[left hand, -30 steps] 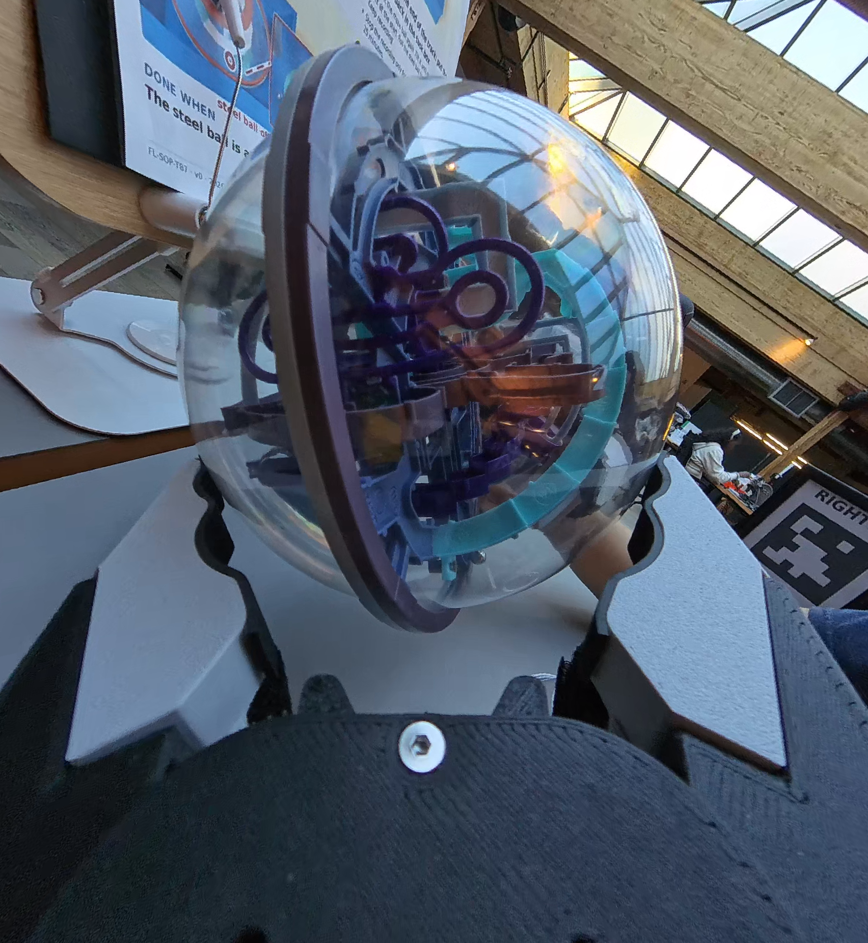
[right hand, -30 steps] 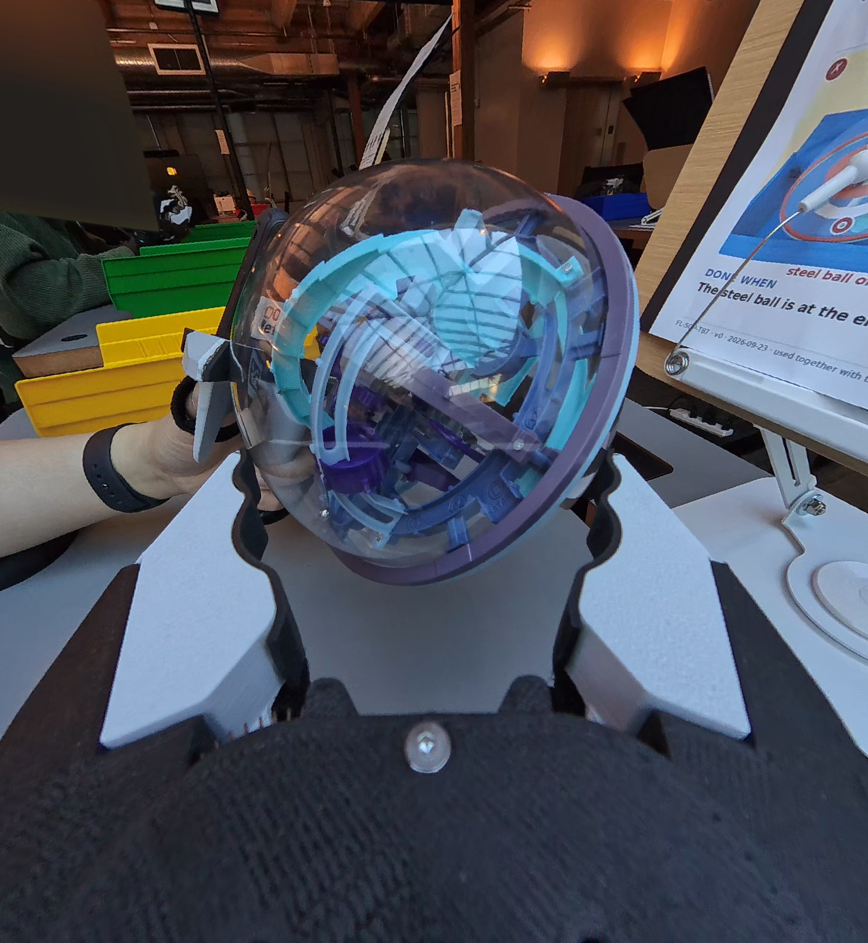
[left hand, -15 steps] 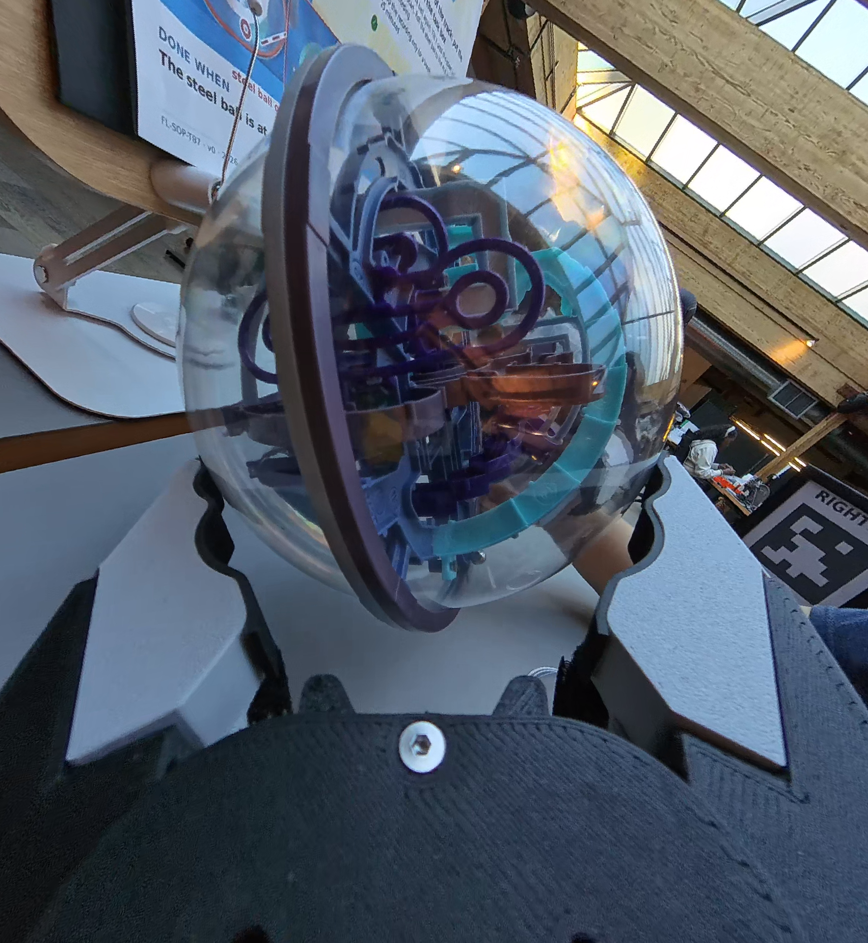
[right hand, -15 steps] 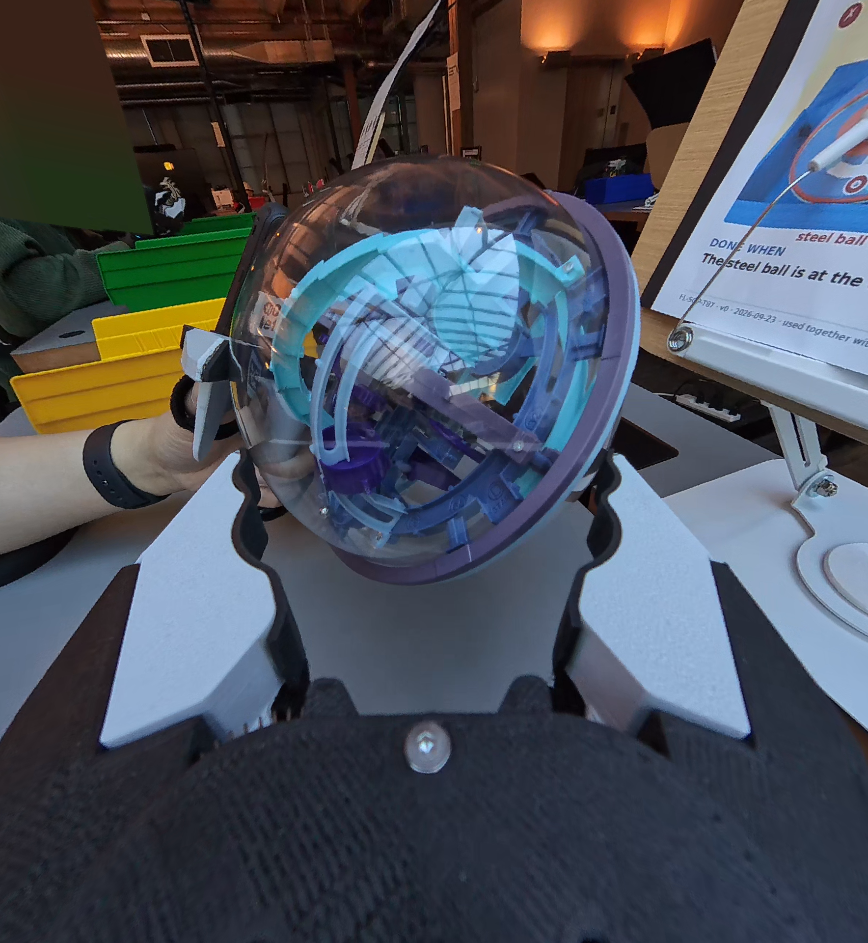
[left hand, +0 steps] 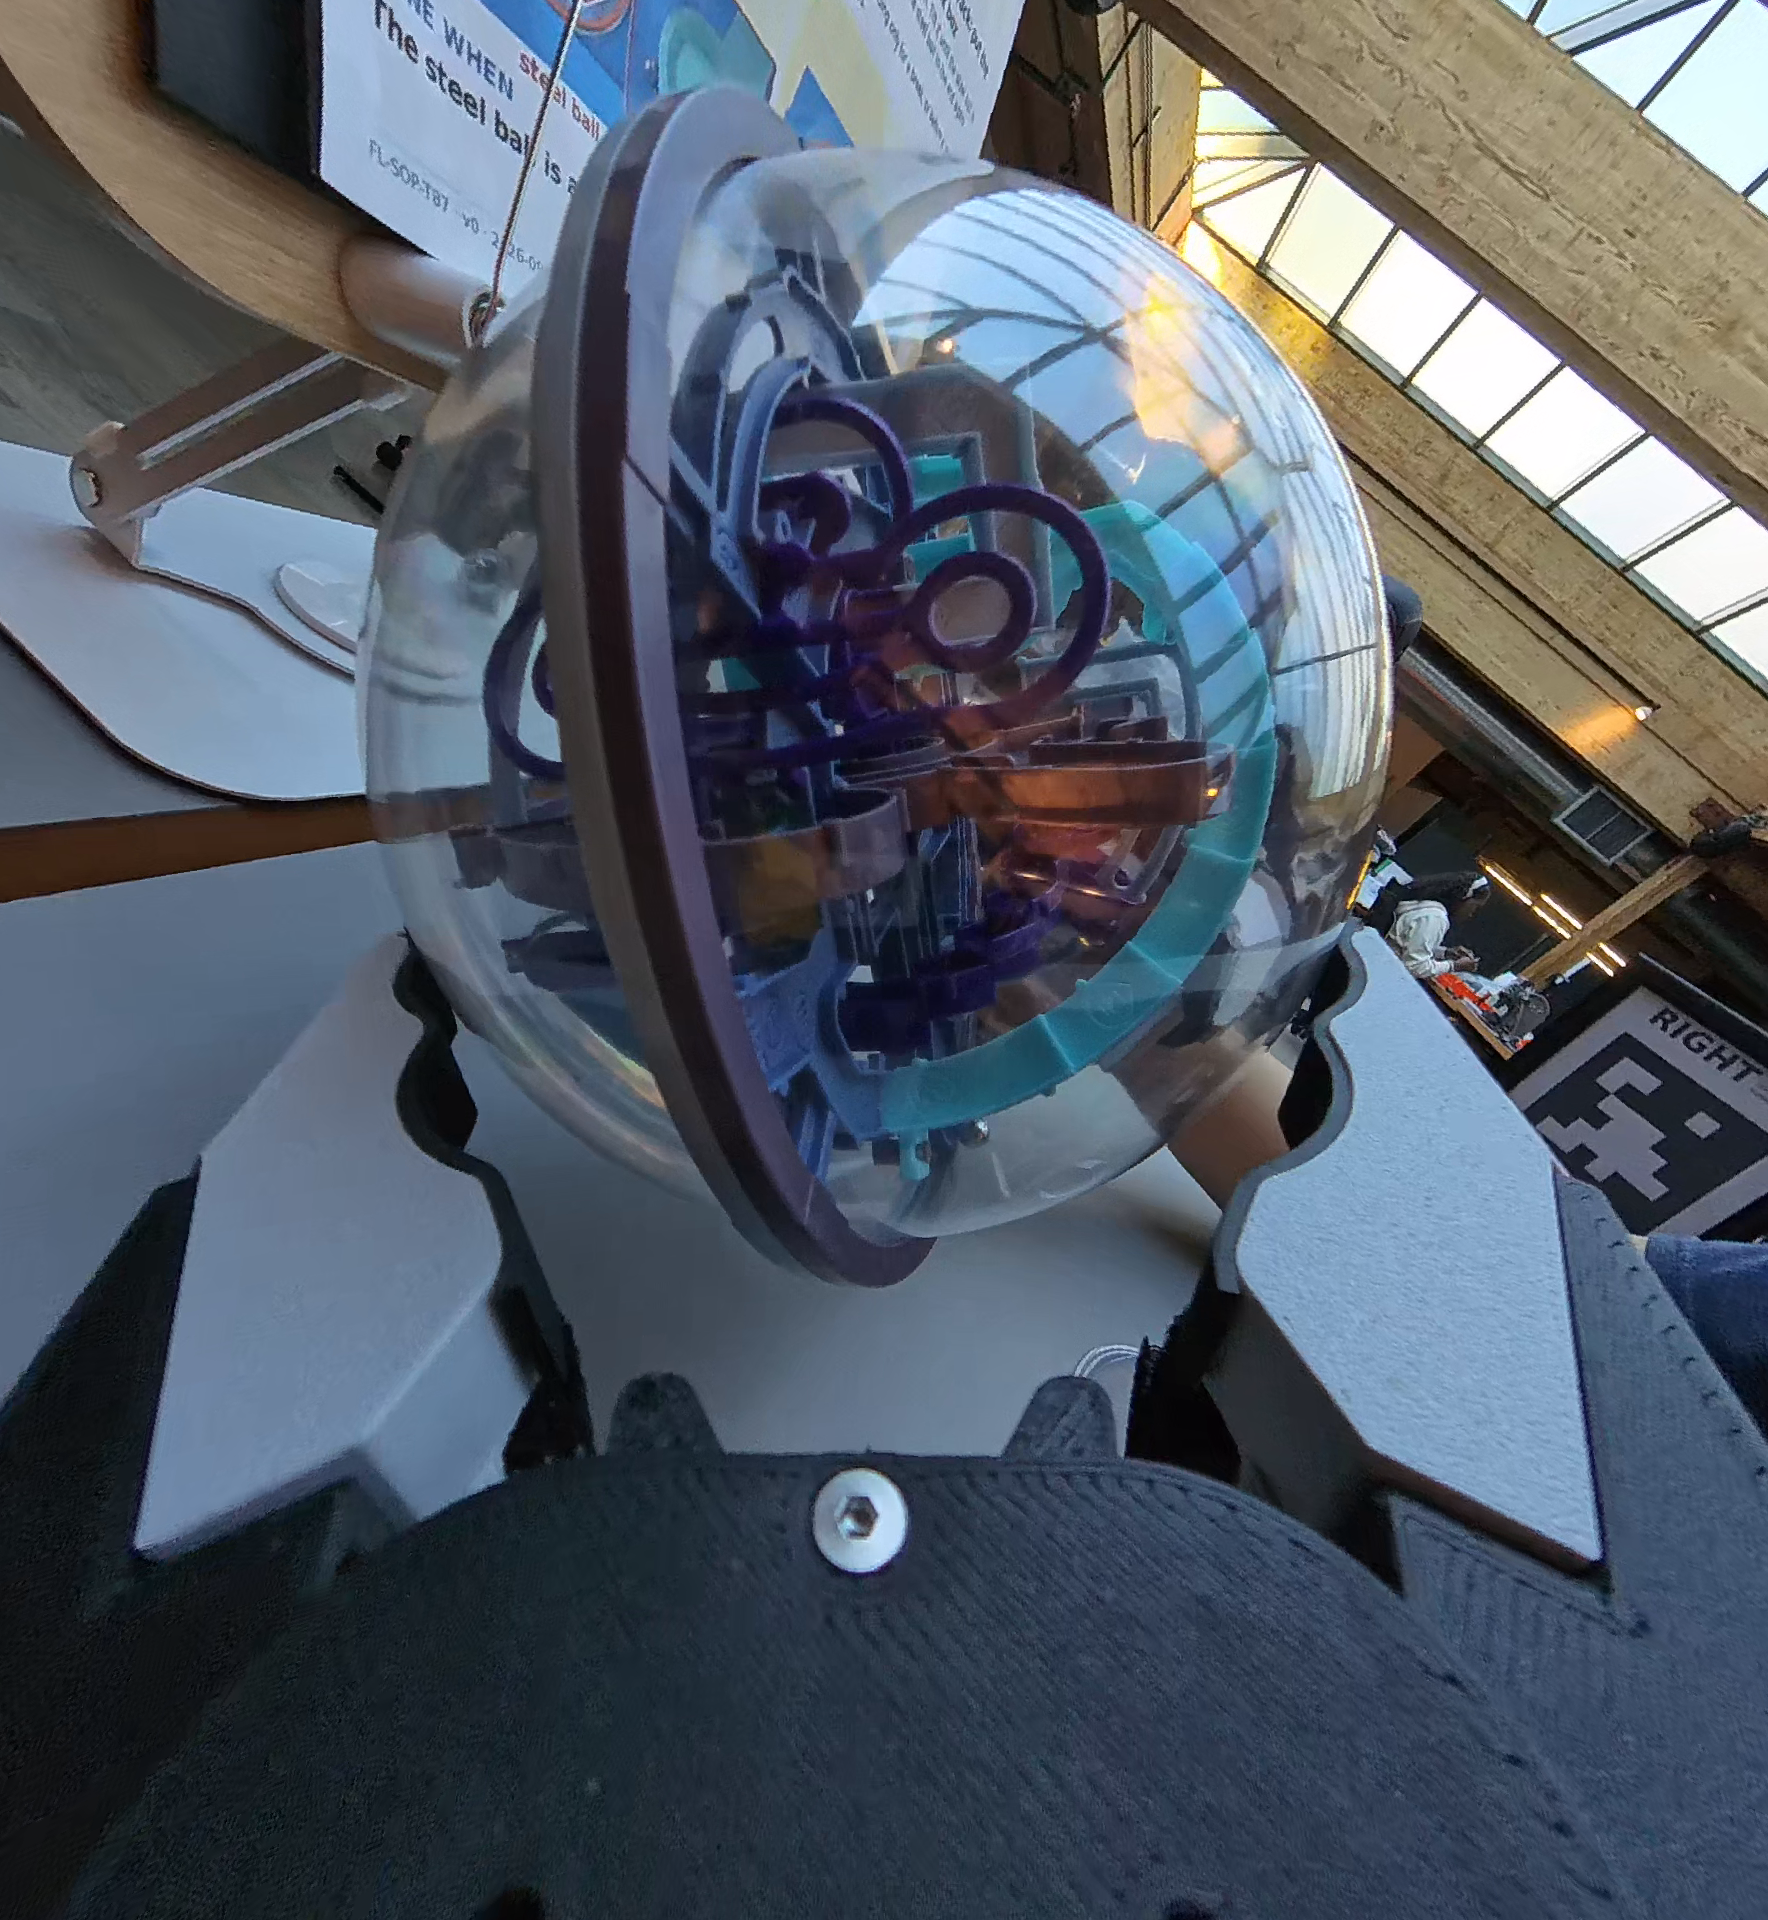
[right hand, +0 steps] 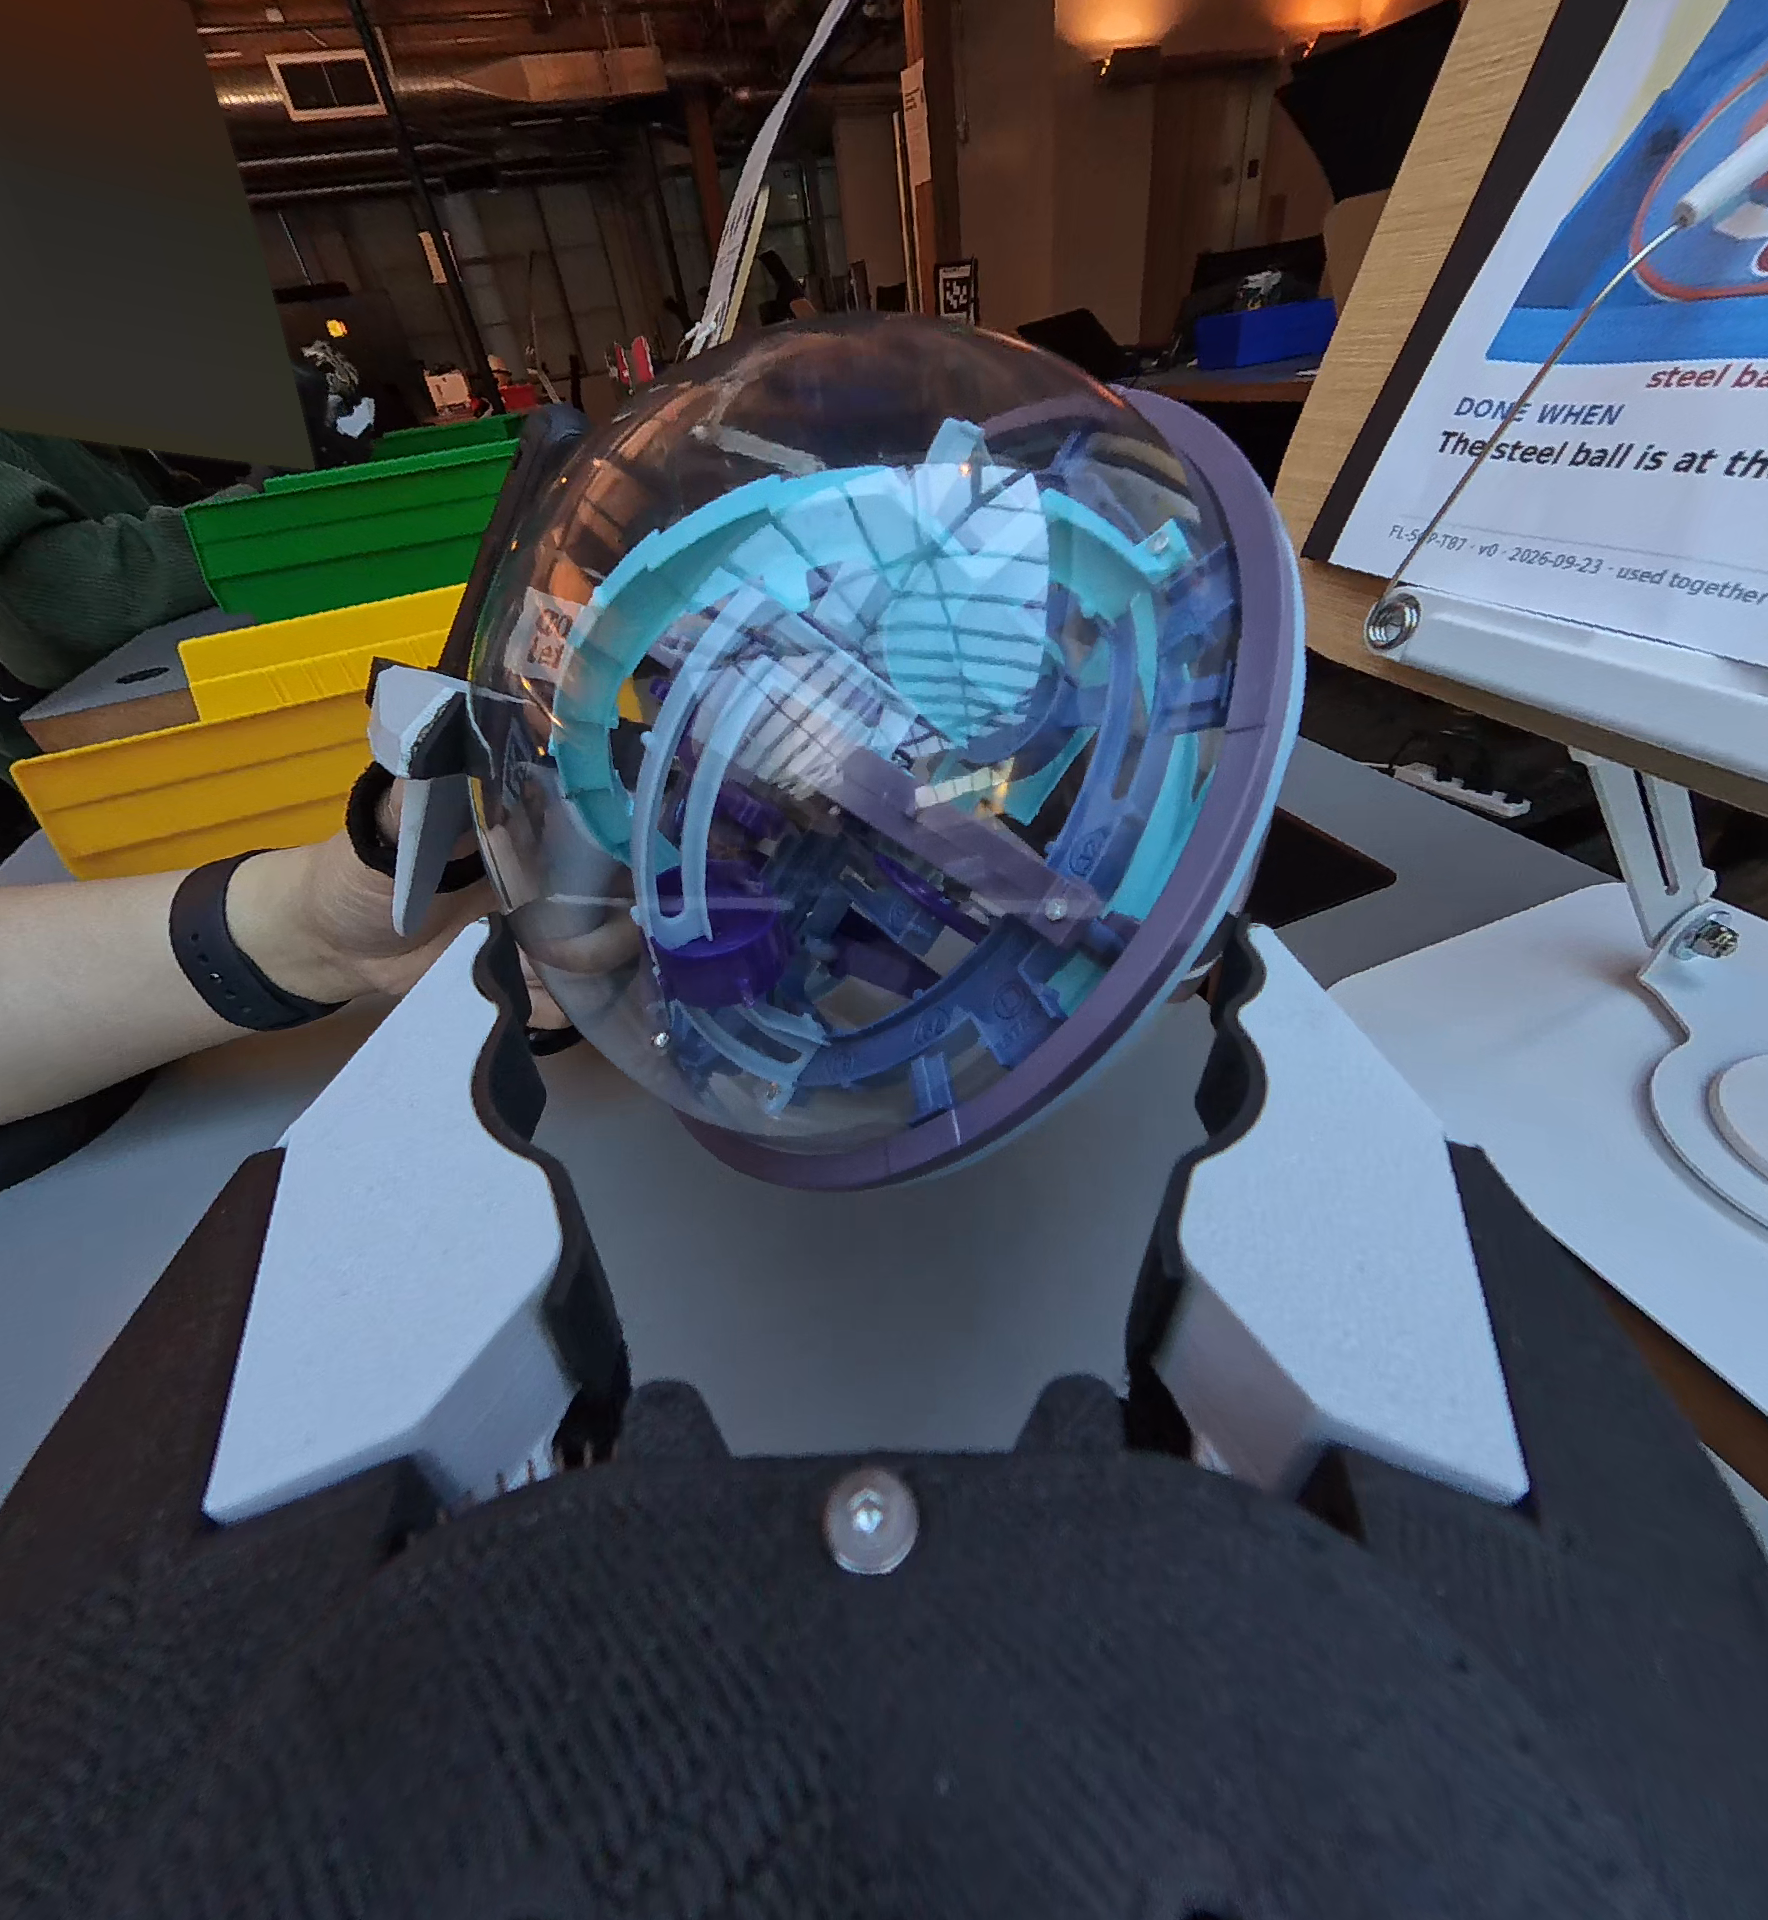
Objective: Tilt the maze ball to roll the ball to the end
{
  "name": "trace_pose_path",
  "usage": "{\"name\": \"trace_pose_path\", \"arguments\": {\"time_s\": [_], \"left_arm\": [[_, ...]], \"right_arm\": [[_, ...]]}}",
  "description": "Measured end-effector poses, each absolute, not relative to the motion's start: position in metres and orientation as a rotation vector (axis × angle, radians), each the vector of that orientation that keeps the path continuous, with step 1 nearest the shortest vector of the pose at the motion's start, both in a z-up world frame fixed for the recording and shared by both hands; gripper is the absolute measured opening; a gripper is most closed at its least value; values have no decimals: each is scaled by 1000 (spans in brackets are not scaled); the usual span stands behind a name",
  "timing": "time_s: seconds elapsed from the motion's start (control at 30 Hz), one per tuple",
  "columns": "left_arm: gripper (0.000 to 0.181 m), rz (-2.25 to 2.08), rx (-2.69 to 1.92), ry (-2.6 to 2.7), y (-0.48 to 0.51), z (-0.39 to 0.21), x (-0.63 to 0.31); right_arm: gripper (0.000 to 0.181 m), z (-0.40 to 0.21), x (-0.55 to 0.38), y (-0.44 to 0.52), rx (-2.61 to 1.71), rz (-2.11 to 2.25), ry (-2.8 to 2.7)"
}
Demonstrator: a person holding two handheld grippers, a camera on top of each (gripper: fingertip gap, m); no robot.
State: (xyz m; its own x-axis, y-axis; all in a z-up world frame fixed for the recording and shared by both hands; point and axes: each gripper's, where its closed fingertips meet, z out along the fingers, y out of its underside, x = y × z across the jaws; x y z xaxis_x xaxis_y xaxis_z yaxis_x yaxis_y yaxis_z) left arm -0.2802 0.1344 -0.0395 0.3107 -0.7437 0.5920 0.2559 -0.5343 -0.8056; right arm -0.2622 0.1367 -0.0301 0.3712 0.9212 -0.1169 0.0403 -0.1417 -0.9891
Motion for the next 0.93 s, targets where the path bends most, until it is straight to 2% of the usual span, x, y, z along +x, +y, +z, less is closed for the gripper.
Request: {"name": "trace_pose_path", "arguments": {"time_s": [0.93], "left_arm": [[158, -1409, -1739, 405, 138, -56, -278]], "right_arm": [[131, -47, -261, 142, -1567, 1031, -876]]}}
